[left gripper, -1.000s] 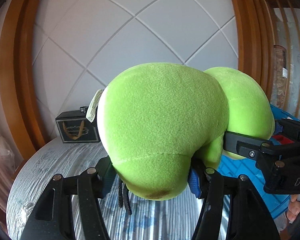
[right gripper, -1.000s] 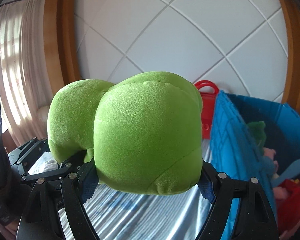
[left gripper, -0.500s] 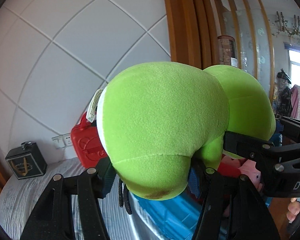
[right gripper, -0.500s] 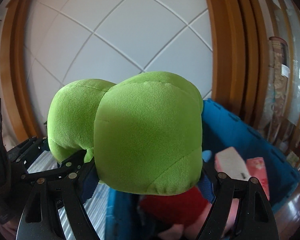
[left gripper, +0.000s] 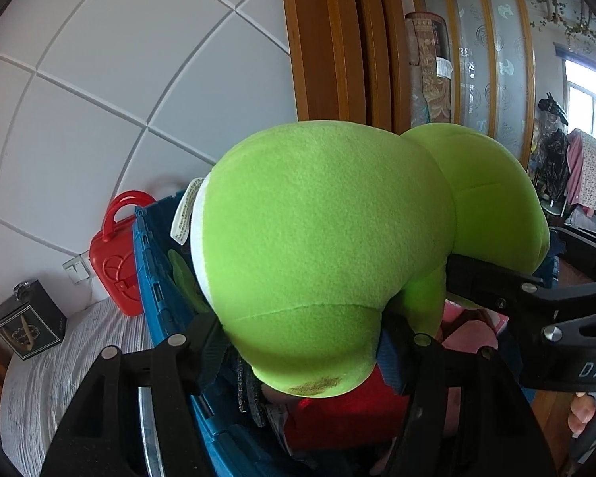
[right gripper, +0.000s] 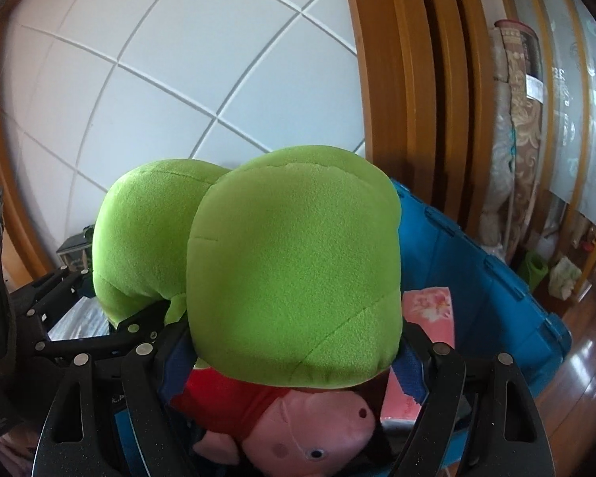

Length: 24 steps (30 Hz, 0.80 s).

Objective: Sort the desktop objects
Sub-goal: 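Carry the green frog over the blue crate with both tools and lower it, then open both tools to release the frog and hold them over the crate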

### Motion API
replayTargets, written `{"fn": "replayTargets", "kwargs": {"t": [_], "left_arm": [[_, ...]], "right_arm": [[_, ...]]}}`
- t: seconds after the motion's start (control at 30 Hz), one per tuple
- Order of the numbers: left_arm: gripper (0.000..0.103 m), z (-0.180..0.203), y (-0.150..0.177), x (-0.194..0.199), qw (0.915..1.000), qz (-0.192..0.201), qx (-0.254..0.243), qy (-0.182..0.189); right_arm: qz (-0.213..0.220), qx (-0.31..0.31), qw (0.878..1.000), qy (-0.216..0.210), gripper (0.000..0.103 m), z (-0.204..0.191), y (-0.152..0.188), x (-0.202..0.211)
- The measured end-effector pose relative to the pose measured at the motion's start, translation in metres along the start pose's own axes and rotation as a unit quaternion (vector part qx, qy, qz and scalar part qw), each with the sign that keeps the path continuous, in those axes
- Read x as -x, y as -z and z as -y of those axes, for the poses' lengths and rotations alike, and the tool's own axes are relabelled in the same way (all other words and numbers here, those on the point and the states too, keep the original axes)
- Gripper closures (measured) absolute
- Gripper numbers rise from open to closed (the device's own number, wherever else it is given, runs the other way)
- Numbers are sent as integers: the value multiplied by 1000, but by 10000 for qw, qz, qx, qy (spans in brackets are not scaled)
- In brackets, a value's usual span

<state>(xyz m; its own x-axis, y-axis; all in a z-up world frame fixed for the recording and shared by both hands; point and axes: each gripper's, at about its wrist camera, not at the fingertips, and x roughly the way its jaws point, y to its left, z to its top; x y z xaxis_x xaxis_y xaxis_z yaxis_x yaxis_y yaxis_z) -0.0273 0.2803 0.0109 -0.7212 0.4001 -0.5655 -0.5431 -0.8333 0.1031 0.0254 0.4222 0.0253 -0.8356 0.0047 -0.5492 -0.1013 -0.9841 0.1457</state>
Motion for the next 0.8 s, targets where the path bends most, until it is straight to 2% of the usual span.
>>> {"fn": "replayTargets", "kwargs": {"t": [0.13, 0.3, 0.4, 0.5, 0.57, 0.8], "left_arm": [[36, -5, -2, -11, 9996, -276, 25, -92], [34, -16, 6, -20, 9985, -518, 116, -163], [33, -19, 7, -22, 9982, -556, 171, -149], [33, -21, 8, -23, 9981, -560, 225, -158], [32, -23, 8, -23, 9980, -554, 291, -125], [30, -26, 12, -15, 9982, -450, 395, -94]], "right_arm": [[-173, -42, 9998, -120, 17, 3, 5, -16], [-278, 116, 9995, 63, 15, -2, 7, -34], [-345, 96, 9993, 147, 14, -4, 8, -41], [-340, 137, 9990, 258, 6, -1, 5, -49], [-321, 177, 9989, 279, 5, -4, 4, -48], [-100, 201, 9991, 359, 0, -5, 4, -40]]}}
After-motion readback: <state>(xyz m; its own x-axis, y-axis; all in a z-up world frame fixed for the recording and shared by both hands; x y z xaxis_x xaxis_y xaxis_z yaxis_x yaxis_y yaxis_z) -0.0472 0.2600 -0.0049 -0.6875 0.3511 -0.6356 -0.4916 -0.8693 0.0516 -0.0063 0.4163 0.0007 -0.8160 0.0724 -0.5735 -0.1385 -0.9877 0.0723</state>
